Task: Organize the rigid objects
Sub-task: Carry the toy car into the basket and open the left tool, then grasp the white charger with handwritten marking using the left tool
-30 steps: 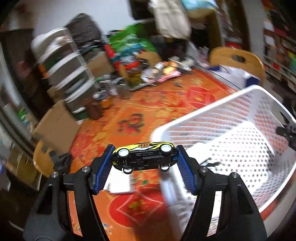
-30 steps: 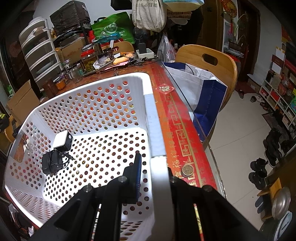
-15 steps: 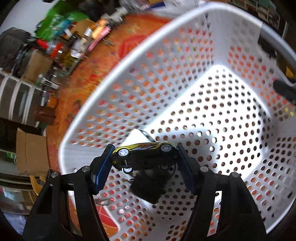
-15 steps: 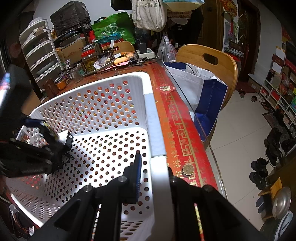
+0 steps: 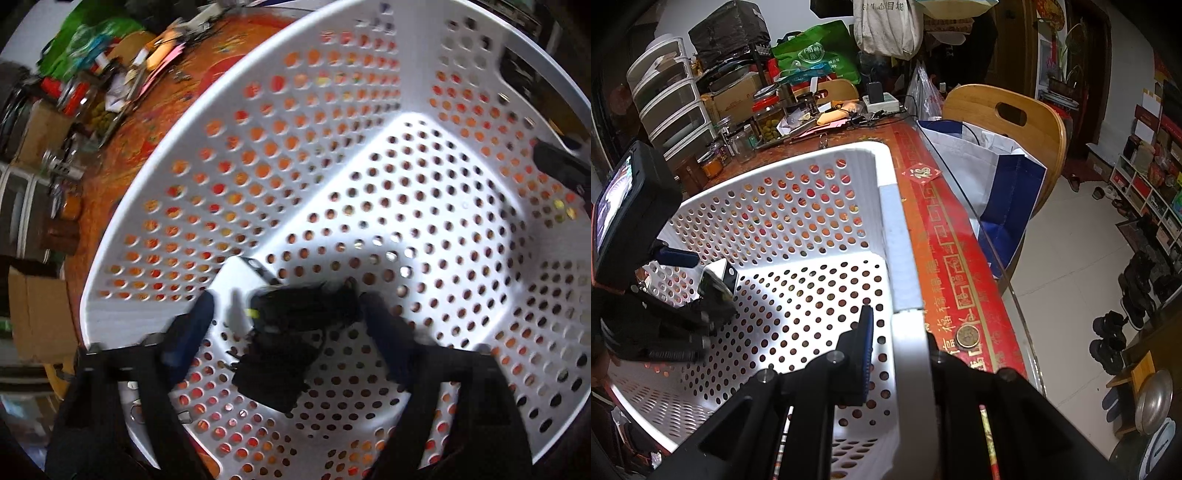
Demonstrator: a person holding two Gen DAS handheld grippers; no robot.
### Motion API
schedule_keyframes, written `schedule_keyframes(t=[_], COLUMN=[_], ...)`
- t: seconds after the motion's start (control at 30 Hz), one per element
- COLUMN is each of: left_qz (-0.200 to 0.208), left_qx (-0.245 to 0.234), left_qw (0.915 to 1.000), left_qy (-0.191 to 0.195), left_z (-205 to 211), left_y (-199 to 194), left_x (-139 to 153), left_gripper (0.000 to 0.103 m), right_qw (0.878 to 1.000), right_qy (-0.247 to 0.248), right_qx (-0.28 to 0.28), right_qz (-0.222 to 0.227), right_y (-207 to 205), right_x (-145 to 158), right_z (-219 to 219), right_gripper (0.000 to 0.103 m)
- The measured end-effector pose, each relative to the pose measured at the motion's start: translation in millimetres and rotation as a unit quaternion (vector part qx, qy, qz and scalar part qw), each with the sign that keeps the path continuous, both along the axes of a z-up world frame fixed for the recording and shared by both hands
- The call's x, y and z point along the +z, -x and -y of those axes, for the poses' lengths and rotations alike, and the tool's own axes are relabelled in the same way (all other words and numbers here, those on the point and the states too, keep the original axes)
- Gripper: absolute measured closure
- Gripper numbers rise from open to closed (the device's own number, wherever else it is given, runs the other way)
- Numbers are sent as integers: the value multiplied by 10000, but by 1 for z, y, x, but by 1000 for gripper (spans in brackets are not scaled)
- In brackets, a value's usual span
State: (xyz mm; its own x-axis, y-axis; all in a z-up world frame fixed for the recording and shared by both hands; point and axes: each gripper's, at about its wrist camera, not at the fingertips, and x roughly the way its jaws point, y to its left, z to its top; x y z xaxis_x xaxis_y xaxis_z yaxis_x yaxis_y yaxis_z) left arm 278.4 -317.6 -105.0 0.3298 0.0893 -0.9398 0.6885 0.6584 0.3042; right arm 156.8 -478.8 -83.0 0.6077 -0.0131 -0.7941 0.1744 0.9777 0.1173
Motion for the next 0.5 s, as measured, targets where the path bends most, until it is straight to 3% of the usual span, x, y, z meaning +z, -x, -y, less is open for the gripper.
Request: schedule_keyframes(t=[0.13, 0.2, 0.27, 0.37, 0.5], left_qz=[423, 538, 899, 1352, 1436], left_qx=[90, 286, 601, 1380, 2674], left_qw=[9965, 9882, 9777, 9609, 9348], left_qy=[712, 1403, 1799, 1983, 1847], left_z=[-25, -66, -125, -217, -324], left_y=[9, 13, 17, 14, -10], left_x=[36, 66, 89, 98, 65], left_gripper=[11, 11, 6, 0, 0], right_qw=[10000, 10000, 9999, 9999, 9999], right_qy=[14, 22, 36, 77, 85], right_qx=[-2, -13, -13, -17, -41], right_qz=[-67, -79, -95, -105, -81], right_y=[-1, 0, -1, 0, -1], right_x=[-1, -1, 0, 0, 1], right_z=[0, 0, 1, 0, 1], right_gripper=[90, 90, 90, 90, 90])
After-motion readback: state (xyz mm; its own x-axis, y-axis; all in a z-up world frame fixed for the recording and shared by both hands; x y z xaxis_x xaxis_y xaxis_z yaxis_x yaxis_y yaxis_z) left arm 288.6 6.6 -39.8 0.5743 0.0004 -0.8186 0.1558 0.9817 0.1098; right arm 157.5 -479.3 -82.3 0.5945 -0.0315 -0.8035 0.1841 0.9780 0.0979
